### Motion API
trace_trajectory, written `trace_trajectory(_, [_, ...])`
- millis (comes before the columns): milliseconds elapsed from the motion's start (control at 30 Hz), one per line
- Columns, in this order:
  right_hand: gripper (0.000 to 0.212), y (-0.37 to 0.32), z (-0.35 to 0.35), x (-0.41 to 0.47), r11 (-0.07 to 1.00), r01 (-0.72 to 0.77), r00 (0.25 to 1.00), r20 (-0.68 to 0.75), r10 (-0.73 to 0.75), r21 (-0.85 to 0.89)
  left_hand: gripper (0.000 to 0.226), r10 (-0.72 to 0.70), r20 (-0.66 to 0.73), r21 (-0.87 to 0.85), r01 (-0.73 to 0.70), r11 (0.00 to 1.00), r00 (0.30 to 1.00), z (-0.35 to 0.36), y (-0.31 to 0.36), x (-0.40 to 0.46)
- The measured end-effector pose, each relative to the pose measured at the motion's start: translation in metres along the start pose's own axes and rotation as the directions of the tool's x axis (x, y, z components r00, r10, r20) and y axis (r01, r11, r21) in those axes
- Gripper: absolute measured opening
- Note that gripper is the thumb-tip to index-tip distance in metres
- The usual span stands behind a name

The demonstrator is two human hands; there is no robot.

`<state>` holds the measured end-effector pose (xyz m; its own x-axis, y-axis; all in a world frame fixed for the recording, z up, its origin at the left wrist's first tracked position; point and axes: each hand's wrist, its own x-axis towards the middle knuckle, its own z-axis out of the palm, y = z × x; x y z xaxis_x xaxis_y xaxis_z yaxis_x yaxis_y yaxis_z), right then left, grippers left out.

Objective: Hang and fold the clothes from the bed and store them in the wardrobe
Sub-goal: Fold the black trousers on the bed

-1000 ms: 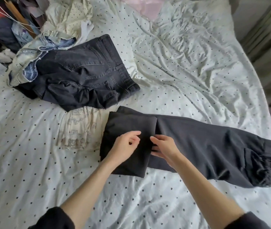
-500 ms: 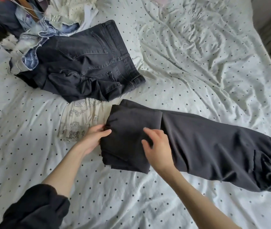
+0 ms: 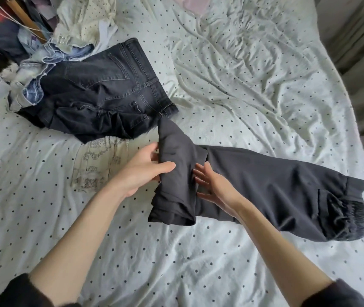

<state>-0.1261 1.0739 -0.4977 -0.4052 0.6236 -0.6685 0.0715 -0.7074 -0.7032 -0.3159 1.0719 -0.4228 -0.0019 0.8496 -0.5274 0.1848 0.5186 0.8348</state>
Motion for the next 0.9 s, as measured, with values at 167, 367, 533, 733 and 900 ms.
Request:
trace_trajectory(167, [0.048, 0.003, -0.053, -0.031, 0.987, 0.134, 0.985, -0.124, -0.122, 0.092, 0.056, 0.088, 0.068, 0.200, -0.100, 0.975, 0.994, 0.087, 0.012, 0.009])
trace_trajectory(367, [0.031, 0.034, -0.113, -0.056, 0.993, 0.061, 0.963, -0.267, -0.032, 0.103, 0.052, 0.015, 0.157, 0.335, -0.067, 0.940, 0.988, 0.165, -0.015, 0.027])
trace_trajectory(533, [0.026, 0.050, -0.114, -0.050, 0.984, 0.137, 0.927, -0.364, -0.088, 0.110, 0.043, 0.097, -0.319, 0.376, 0.032, 0.926, 0.943, 0.126, -0.049, 0.042])
trace_trajectory(733, [0.047, 0.044, -0.116, -0.032, 0.893, -0.023, 0.885, -0.424, -0.191, -0.450, 0.042, -0.283, -0.132, 0.044, 0.291, 0.956, 0.950, 0.096, -0.076, 0.045])
trace_trajectory(900, [0.040, 0.050, -0.108, -0.039, 0.817, -0.017, 0.735, -0.561, -0.380, -0.576, 0.027, -0.209, -0.128, 0.066, 0.218, 0.974, 0.970, 0.097, -0.063, 0.045])
